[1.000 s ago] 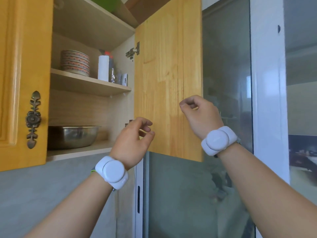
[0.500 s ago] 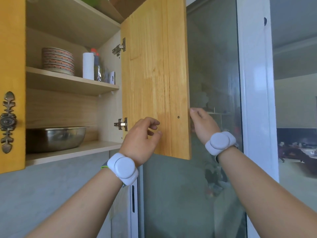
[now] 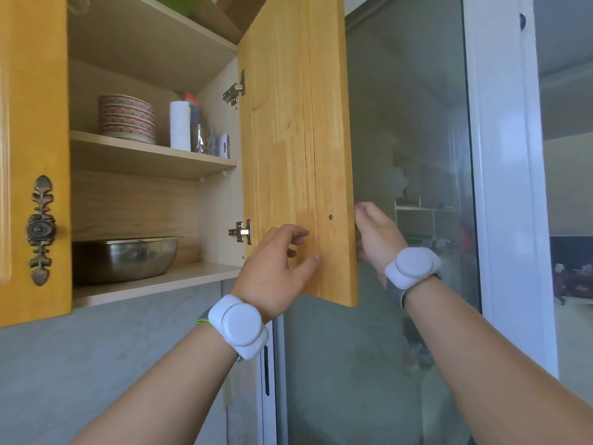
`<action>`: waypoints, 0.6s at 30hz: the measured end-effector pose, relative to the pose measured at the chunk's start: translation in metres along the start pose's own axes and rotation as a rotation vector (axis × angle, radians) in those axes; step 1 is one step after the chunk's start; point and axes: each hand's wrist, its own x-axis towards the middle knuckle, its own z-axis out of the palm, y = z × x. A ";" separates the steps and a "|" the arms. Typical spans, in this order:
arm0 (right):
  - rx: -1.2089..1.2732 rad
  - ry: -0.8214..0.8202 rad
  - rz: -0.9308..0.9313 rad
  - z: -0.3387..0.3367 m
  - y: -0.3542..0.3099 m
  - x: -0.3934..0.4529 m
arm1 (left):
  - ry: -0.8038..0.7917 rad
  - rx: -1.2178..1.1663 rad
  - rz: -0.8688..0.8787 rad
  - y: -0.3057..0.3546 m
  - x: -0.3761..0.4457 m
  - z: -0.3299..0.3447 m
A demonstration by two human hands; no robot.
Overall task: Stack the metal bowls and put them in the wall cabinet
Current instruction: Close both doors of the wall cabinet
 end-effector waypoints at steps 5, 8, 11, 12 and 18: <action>0.115 -0.112 -0.097 0.022 -0.014 -0.006 | 0.016 -0.010 -0.010 0.003 -0.007 -0.019; 0.182 -0.181 -0.114 0.037 -0.021 -0.012 | 0.045 0.007 -0.008 0.003 -0.009 -0.036; 0.196 -0.218 -0.134 0.052 -0.030 -0.016 | 0.066 0.040 -0.013 0.003 -0.012 -0.051; 0.197 -0.227 -0.138 0.057 -0.032 -0.017 | 0.066 0.047 -0.020 0.002 -0.014 -0.056; 0.230 -0.284 -0.166 0.086 -0.045 -0.024 | 0.088 0.088 -0.068 -0.004 -0.026 -0.090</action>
